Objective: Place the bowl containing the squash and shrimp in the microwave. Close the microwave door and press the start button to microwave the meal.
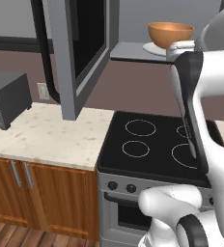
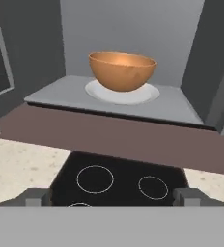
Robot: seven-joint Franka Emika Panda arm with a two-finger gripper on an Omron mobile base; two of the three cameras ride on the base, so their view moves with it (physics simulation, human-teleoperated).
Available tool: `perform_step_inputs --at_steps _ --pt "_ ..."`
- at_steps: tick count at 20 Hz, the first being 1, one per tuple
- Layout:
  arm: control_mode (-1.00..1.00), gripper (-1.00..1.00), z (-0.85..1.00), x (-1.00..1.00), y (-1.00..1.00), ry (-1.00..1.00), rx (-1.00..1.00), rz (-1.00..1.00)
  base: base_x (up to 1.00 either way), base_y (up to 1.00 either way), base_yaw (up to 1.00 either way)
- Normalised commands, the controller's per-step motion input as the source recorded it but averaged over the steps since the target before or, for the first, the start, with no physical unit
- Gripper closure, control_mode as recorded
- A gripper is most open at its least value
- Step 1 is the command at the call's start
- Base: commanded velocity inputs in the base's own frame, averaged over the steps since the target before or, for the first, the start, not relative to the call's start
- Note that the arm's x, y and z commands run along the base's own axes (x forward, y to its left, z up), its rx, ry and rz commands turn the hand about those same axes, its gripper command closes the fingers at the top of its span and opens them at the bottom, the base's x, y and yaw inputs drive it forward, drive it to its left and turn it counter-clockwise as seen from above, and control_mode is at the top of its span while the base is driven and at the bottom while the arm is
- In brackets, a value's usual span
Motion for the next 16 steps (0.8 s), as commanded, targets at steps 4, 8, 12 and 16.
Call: perform_step_inputs --at_steps 4,8,12,16 --pt "-1.0 -1.0 0.01 -0.52 0.44 0.02 -0.6 0.22 0.0 0.0 0.0" --pt "-1.0 -1.0 -0.13 -0.41 0.59 -0.04 -0.53 0.17 0.0 0.0 0.0" --pt "-1.0 -1.0 -0.29 -0.44 0.73 -0.04 -0.55 0.1 0.0 0.0 0.0" --pt "-1.0 -1.0 -0.13 -0.28 0.75 0.0 -0.53 0.03 0.0 0.0 0.0"
